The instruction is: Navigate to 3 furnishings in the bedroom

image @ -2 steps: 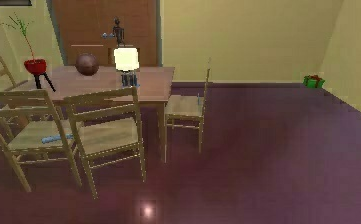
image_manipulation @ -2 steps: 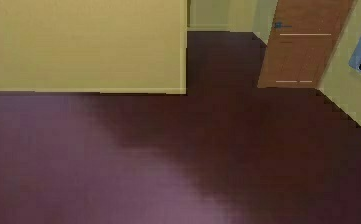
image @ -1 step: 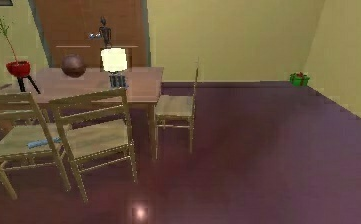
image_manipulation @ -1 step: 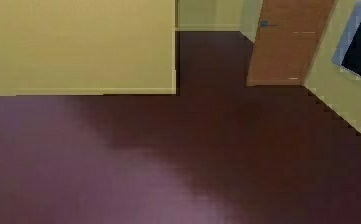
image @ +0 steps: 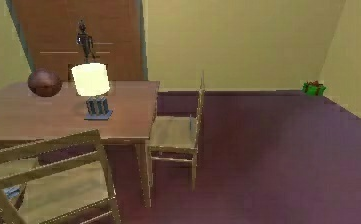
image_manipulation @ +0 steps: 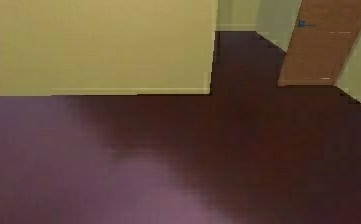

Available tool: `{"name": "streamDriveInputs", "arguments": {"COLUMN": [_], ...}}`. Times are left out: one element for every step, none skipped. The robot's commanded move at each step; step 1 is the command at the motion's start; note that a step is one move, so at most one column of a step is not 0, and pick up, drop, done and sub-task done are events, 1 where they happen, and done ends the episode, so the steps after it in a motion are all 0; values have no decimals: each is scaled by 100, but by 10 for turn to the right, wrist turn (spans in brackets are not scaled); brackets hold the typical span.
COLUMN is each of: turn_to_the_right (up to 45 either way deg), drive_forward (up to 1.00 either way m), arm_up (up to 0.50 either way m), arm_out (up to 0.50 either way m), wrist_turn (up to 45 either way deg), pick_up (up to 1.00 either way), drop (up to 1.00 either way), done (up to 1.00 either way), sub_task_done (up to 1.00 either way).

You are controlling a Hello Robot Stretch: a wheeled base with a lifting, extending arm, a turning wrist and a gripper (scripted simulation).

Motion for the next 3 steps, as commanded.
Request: {"name": "streamDriveInputs", "arguments": {"turn_to_the_right": [-360, 0, 330], "drive_forward": [0, 0, 0], "arm_up": [0, 0, 0], "arm_out": [0, 0, 0], "wrist_turn": [0, 0, 0], "pick_up": [0, 0, 0], "drop": [0, 0, 0], "done": [0, 0, 0], "sub_task_done": [0, 100, 0]}}
